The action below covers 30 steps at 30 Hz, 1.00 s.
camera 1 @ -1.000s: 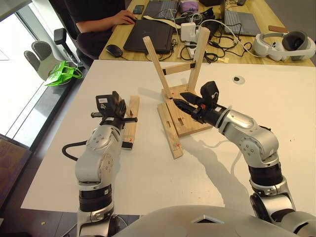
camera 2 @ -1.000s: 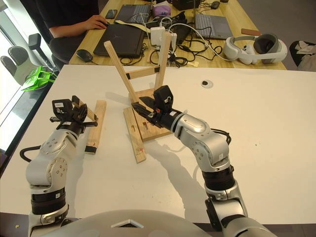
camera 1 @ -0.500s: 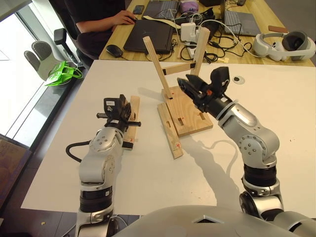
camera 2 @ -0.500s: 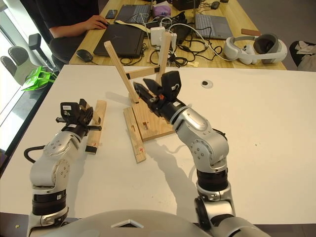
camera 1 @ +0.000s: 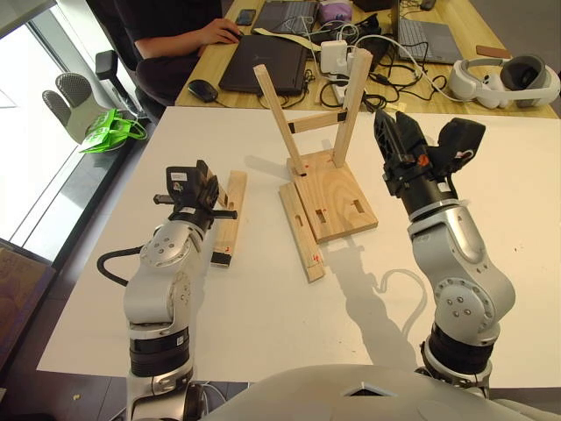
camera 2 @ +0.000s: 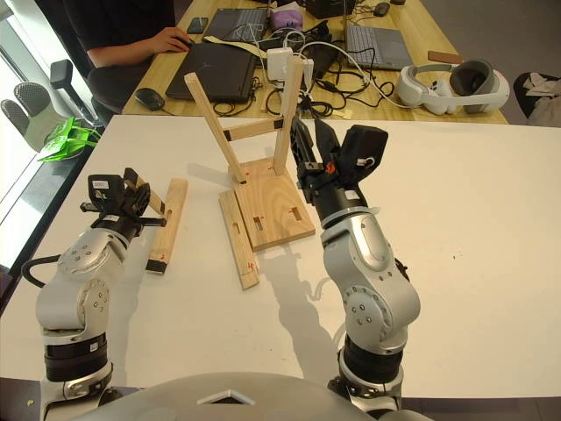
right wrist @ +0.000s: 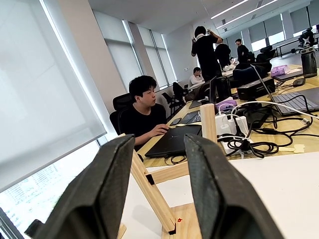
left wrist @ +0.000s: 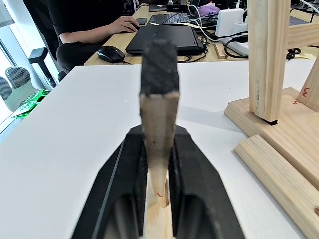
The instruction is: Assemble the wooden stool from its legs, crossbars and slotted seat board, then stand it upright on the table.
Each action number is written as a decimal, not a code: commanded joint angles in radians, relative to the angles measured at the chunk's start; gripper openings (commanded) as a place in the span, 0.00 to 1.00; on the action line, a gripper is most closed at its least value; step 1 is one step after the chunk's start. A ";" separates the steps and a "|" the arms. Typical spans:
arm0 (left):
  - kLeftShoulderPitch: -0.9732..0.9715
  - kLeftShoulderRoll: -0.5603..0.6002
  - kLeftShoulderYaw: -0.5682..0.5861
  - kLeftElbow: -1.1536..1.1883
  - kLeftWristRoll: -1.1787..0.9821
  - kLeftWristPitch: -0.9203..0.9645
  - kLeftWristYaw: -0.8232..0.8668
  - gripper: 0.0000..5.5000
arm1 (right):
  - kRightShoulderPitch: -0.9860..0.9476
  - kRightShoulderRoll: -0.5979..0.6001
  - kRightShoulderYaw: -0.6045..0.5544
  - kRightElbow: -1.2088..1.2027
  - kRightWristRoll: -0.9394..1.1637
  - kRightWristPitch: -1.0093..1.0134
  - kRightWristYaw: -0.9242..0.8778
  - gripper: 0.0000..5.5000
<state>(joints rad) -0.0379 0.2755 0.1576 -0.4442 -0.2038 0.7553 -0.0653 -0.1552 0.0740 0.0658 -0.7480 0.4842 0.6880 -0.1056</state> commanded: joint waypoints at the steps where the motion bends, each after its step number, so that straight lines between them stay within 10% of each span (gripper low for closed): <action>1: -0.004 0.016 -0.003 0.033 0.017 -0.012 -0.015 0.07 | 0.010 0.010 0.002 -0.017 0.000 0.005 -0.018 0.34; 30: 0.021 -0.024 -0.010 0.064 0.023 0.033 -0.010 0.07 | -0.008 0.007 -0.006 0.001 0.025 0.018 -0.030 0.34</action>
<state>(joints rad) -0.0257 0.2646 0.1417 -0.3837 -0.1765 0.7371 -0.0841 -0.1550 0.0740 0.0636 -0.7494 0.5033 0.6927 -0.1279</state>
